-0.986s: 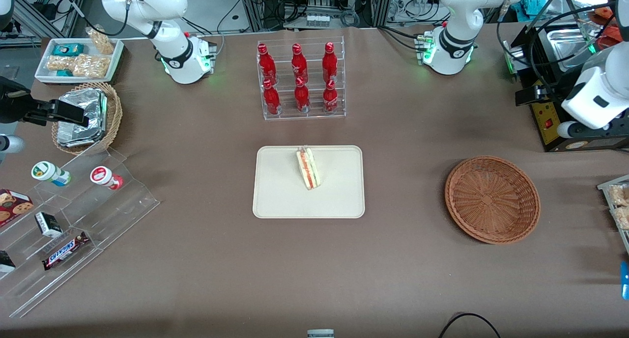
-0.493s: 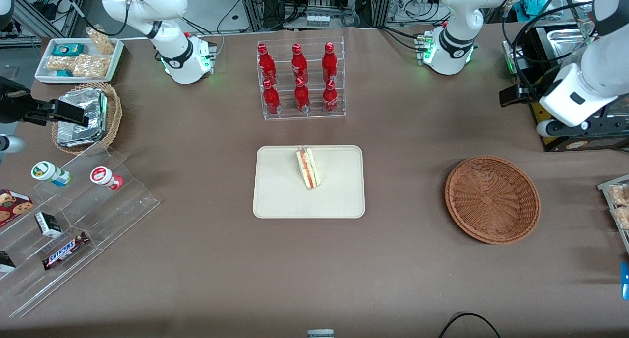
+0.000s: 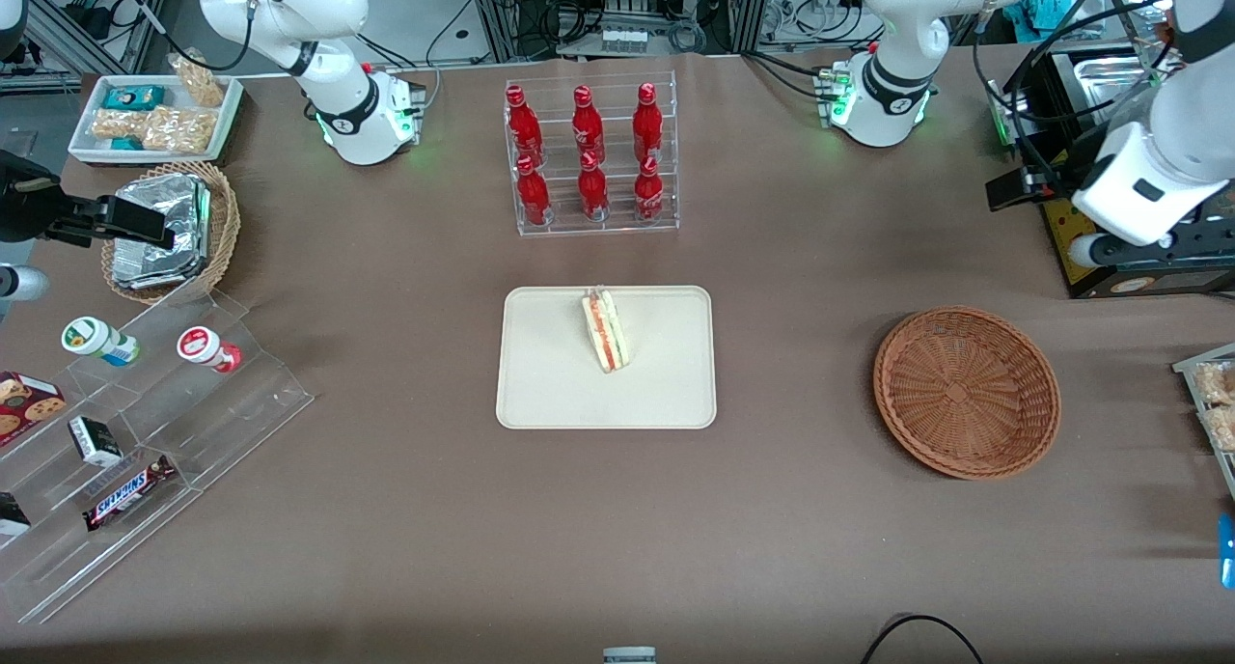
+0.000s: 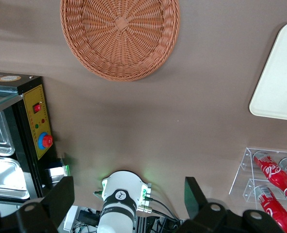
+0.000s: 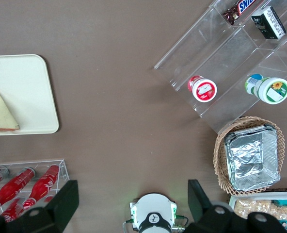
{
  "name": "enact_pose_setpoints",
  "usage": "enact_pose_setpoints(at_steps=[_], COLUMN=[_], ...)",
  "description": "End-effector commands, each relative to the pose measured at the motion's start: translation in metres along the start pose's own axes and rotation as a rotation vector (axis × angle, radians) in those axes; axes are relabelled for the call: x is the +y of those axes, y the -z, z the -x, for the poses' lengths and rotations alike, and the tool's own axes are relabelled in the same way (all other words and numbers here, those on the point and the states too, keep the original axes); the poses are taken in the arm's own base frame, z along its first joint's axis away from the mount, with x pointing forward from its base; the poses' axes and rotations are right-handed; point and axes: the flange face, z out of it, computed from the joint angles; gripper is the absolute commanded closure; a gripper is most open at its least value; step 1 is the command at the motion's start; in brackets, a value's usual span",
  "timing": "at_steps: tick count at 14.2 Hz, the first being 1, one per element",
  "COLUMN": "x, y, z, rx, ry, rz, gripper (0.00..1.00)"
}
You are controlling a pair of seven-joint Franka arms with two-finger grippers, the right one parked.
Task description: Place sandwich from basket to tray
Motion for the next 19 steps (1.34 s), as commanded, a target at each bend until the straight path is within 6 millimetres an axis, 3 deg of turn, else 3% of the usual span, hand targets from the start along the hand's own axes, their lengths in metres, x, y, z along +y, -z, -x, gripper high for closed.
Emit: enact_pose_setpoints(at_steps=[1, 7, 12, 14, 19], x=[0.002, 0.004, 0.003, -0.011, -0.007], y=[-0.005, -0.014, -0.011, -0.010, -0.009], z=[0.005, 0.024, 0.013, 0.011, 0.012], rx=[0.036, 0.102, 0.136, 0.132, 0.129], ry=[0.014, 0.033, 0.055, 0.081, 0.073], rz=[-0.010, -0.015, 0.019, 0.041, 0.049], gripper=[0.00, 0.00, 0.00, 0.00, 0.00])
